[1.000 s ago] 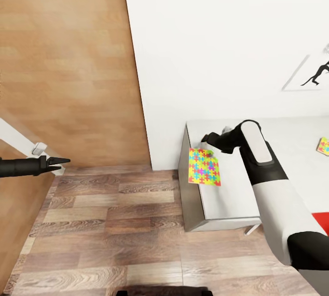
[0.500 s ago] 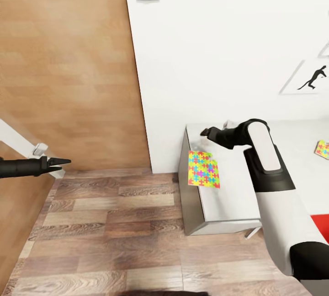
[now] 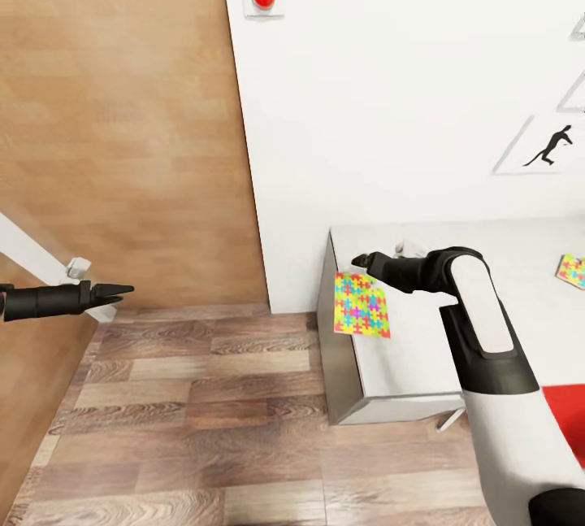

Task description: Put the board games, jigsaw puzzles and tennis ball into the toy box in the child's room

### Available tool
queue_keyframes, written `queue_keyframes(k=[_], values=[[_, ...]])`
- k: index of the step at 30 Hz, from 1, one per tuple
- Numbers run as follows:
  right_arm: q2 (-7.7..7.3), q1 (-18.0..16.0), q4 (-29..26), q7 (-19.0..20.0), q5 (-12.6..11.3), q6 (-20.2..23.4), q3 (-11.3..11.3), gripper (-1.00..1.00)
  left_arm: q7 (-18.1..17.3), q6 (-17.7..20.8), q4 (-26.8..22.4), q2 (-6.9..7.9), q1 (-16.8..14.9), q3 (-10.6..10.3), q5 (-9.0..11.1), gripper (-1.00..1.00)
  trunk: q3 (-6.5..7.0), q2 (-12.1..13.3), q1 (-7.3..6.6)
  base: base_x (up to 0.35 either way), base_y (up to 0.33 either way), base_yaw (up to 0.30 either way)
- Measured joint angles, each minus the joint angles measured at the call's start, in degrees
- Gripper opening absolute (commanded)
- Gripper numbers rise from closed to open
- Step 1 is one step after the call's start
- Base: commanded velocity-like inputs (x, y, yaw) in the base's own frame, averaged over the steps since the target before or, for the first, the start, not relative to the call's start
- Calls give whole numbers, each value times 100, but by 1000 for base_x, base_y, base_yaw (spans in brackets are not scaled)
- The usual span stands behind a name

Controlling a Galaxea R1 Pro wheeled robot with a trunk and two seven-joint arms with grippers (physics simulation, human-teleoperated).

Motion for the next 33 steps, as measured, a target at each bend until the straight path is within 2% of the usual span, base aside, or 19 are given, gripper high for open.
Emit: queue_keyframes(k=[5,12,24,33], values=[[3,384,-58,25,-87,20,-146,100,-218,-149,101,-6,3,0,-17,100,47,0,0,0,0,0],[23,509,-70,43,-603,31,-209,100,-278,-185,139,-6,4,0,-30,100,112,0,0,0,0,0],[76,521,-71,52,-756,40,-182,100,-277,-197,234,-6,4,-1,-39,100,225,0,0,-9,6,0],[82,623,-71,54,-858,43,-208,100,-280,-197,251,-7,3,-6,-46,100,310,0,1,-107,208,-42]])
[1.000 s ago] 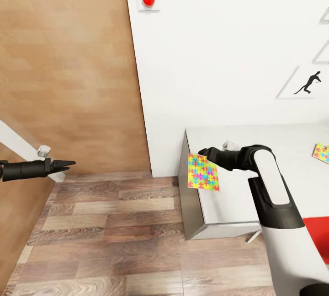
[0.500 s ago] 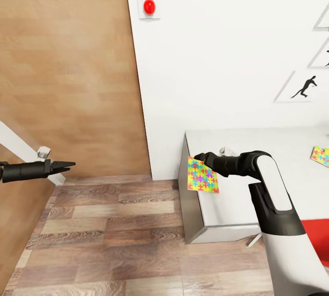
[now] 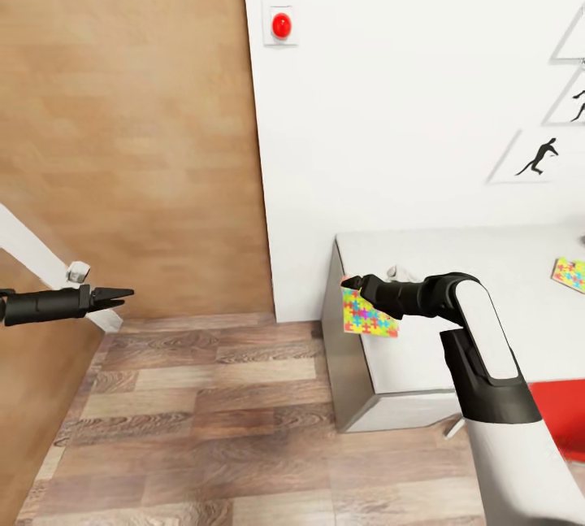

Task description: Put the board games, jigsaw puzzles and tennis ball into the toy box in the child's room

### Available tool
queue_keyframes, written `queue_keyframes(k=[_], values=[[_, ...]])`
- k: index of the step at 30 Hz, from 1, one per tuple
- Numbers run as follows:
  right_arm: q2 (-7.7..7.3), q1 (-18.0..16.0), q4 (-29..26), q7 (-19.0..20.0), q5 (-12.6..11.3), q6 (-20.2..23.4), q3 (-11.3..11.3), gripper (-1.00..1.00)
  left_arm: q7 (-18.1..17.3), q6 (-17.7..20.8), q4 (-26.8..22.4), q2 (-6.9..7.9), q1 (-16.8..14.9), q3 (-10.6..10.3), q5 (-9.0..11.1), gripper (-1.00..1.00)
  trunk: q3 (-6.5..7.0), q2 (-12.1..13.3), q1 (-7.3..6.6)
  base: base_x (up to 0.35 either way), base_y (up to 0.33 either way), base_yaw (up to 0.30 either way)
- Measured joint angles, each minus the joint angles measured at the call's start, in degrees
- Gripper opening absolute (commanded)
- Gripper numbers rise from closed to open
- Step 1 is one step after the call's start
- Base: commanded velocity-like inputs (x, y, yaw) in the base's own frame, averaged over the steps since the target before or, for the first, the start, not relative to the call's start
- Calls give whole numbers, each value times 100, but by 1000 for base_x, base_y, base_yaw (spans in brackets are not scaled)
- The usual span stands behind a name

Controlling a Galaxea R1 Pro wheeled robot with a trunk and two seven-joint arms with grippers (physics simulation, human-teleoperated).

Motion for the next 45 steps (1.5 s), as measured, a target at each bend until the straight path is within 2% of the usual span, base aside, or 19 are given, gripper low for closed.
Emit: queue_keyframes(k=[6,13,24,31,45], values=[[0,73,-1,2,-3,4,-16,100,1,0,3,-7,-1,-2,3,100,52,0,-2,54,225,-169],[7,83,-2,8,-3,-2,-27,100,-39,0,5,-9,-1,-3,27,100,108,0,-1,46,35,-202],[5,84,-1,9,-4,-13,-47,100,-286,5,4,-3,-1,-3,20,100,195,0,-1,3,51,-206],[16,87,-1,16,-3,-27,-39,100,-301,5,4,0,-1,-4,3,100,249,0,0,-18,170,-206],[18,93,6,17,-8,-37,-28,100,-301,5,5,-3,0,-11,7,100,359,0,-1,-1,11,-197]])
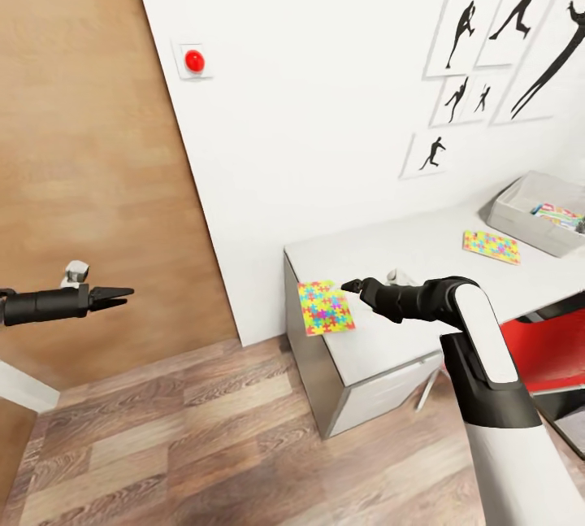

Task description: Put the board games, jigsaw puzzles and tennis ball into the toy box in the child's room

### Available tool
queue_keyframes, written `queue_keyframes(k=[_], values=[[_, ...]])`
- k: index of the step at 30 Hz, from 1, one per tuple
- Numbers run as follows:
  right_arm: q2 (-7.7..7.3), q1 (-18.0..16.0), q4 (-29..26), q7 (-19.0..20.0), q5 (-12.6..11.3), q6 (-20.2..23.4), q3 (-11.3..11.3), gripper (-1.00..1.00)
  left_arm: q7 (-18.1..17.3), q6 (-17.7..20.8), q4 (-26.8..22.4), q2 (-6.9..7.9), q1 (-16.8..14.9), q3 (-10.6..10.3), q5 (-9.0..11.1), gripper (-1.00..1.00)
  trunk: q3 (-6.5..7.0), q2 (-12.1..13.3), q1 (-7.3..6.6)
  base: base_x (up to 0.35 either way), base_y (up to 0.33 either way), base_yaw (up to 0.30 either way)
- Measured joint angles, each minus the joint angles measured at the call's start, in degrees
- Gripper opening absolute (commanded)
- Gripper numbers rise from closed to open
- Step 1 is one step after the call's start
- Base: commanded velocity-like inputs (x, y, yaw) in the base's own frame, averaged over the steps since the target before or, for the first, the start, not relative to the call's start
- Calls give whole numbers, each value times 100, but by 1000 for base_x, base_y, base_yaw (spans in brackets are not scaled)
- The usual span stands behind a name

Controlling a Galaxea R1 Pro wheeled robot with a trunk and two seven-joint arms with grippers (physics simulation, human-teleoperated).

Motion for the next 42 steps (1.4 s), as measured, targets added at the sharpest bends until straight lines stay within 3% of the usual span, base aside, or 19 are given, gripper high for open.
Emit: queue_keyframes(k=[42], values=[[0,10,10,17,-4,-13,27,100,22,-9,76,-5,1,0,-8,100,348,0,0,-53,13,-164]])
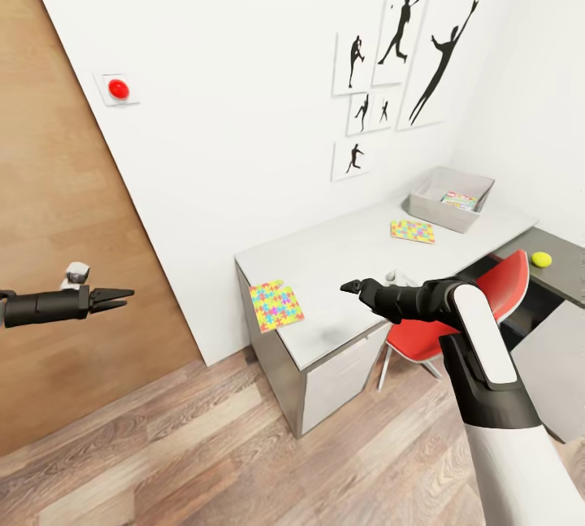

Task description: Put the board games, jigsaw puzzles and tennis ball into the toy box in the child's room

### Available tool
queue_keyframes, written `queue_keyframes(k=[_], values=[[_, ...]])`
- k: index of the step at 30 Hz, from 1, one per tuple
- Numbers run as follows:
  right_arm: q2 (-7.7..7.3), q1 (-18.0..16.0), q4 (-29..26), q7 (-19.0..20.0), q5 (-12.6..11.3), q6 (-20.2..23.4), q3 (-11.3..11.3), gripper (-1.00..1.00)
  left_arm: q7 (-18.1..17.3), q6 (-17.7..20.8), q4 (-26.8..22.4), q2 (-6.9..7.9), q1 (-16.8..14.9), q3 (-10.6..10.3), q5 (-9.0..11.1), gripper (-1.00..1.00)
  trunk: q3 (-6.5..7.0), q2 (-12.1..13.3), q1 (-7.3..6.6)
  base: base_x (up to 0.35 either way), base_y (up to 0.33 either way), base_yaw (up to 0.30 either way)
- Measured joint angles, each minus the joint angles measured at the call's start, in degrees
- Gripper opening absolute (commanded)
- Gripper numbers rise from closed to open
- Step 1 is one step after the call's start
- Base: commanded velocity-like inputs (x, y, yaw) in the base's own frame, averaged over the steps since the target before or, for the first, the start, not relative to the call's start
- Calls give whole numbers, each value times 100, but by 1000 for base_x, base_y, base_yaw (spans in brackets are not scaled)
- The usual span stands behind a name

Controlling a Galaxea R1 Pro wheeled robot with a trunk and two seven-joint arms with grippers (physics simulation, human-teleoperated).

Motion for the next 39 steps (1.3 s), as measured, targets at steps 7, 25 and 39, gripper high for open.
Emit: queue_keyframes(k=[7,25,39], values=[[2,-3,9,4,0,0,7,100,-6,0,10,3,0,0,0,100,61,0,0,-1,2,-130],[17,-10,52,9,1,4,20,100,-7,0,12,7,0,0,-7,100,218,0,0,-1,5,-127],[35,95,46,9,1,26,27,100,1,0,12,5,0,0,-2,100,342,1,0,-14,49,-122]])
